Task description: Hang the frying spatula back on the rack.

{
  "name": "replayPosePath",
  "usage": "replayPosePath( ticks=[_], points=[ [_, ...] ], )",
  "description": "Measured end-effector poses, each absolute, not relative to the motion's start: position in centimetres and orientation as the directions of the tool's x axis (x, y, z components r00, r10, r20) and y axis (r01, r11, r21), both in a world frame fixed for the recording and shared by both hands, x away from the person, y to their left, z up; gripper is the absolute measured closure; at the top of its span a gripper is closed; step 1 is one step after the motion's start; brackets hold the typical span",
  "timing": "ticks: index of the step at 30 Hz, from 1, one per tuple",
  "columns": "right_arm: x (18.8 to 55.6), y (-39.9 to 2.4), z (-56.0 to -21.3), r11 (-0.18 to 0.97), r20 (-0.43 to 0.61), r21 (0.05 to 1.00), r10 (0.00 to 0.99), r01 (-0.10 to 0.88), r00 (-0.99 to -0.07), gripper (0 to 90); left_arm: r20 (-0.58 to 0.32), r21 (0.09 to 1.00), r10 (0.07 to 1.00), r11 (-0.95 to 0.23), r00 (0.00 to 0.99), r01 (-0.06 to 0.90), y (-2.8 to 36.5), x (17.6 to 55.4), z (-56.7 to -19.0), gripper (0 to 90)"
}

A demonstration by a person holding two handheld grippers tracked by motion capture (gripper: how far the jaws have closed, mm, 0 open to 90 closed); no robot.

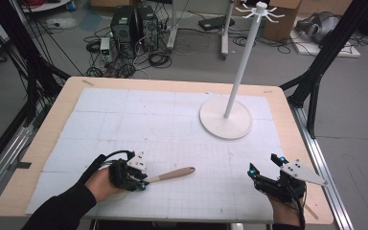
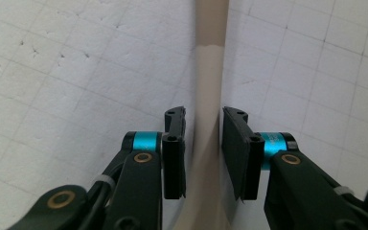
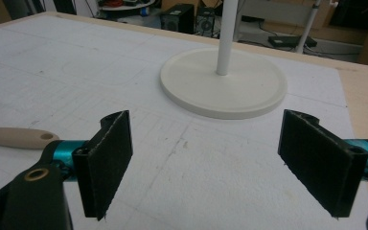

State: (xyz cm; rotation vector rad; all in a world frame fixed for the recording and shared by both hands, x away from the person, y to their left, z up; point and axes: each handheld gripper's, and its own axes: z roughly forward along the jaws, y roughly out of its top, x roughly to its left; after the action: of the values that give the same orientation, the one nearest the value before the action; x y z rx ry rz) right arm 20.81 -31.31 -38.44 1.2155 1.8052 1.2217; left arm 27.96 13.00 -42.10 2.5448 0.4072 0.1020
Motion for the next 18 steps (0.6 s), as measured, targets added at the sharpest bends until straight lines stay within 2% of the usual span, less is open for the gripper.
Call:
replayPosePath(
  ticks=[1, 5, 13, 18],
  points=[
    [20.79, -31.34, -38.42, 0.143, -0.007, 0.929, 0.929, 0.342, -0.371, 18.2, -0.005, 0.544, 0.297, -0.801, 0.955, 0.252, 13.0, 27.83, -42.15, 74.4],
    [20.8, -31.42, -38.44, 0.135, 0.0, 0.93, 0.93, 0.343, -0.367, 18.4, 0.005, 0.543, 0.296, -0.803, 0.955, 0.245, 12.98, 27.71, -42.16, 77.2],
    [20.81, -31.38, -38.47, 0.133, 0.006, 0.928, 0.929, 0.347, -0.371, 20.3, 0.016, 0.54, 0.311, -0.803, 0.95, 0.254, 12.91, 27.47, -42.12, 77.6],
    [20.79, -31.46, -38.47, 0.127, 0.01, 0.93, 0.93, 0.346, -0.368, 20.3, -0.029, 0.573, 0.365, -0.757, 0.93, 0.315, 13.37, 27.55, -42.33, 77.8]
  ],
)
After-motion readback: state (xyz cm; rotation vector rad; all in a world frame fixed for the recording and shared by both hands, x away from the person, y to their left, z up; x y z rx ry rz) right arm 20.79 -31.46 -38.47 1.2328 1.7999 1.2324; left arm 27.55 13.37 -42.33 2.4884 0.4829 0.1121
